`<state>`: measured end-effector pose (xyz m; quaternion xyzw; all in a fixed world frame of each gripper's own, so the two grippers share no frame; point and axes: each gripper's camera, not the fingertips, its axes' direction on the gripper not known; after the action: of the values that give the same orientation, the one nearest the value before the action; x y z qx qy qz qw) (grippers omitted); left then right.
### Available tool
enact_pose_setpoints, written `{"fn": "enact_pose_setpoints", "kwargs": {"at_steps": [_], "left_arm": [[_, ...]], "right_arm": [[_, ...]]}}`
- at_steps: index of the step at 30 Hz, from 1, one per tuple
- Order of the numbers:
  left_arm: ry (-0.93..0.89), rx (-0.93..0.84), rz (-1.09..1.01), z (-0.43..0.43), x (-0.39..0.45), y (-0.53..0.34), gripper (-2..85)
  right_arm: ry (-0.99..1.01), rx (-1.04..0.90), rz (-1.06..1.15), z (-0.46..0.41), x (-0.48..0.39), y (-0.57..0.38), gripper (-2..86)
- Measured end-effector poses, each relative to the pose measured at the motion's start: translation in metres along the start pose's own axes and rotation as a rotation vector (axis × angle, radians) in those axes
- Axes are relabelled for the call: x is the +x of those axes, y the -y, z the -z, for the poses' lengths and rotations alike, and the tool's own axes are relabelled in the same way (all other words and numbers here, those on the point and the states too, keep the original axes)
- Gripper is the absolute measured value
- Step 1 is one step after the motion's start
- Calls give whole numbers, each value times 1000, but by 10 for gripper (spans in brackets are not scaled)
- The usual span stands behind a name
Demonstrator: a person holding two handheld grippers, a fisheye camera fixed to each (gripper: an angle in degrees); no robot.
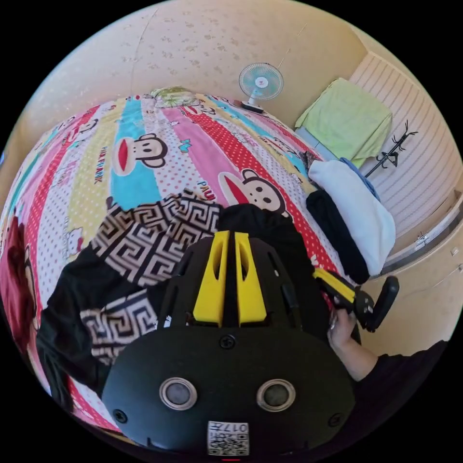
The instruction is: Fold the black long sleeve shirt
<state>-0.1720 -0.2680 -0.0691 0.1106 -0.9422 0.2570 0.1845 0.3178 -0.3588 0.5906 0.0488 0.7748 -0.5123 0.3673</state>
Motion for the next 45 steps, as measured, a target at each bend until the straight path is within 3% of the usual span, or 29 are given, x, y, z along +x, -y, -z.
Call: {"fn": "enact_pose_setpoints", "kwargs": {"at_steps": [4,9,13,16,20,22,25,27,31,34,39,40,42,44,45], "left_arm": [[71,90,192,86,-63,-99,68],[26,407,808,209,-187,-270,115],[-36,545,1018,244,-229,-319,135],[59,566,1122,258,-256,-329,142],[-88,679,1277,254,-285,-355,94],[-125,722,1260,260,-286,-358,58],[-33,801,1153,298,-264,-351,39],[44,877,994,337,-233,-328,39],[13,875,691,362,-171,-253,39],[-111,766,423,334,-98,-169,39],[-256,400,52,168,63,-47,41],[-240,334,11,141,81,-39,46],[-57,27,-42,23,141,-26,69],[129,-106,-6,-37,169,-39,78],[189,-73,-15,-49,183,-54,78]], "right_arm": [[-75,21,39,-3,-13,-4,20],[-109,28,53,-6,-21,-6,21],[-161,27,71,-10,-32,-8,21],[-224,28,96,-14,-44,-10,21],[-288,41,124,-17,-58,-14,21],[-304,43,129,-19,-62,-15,21],[-332,43,137,-21,-68,-16,21],[-347,42,141,-22,-72,-16,21],[-381,43,151,-25,-80,-17,21],[-367,42,144,-24,-80,-16,21],[-334,41,126,-20,-78,-14,21],[-326,41,123,-19,-77,-14,21],[-310,41,117,-17,-76,-13,21],[-276,44,105,-14,-72,-12,21],[-263,45,101,-13,-71,-11,21]]}}
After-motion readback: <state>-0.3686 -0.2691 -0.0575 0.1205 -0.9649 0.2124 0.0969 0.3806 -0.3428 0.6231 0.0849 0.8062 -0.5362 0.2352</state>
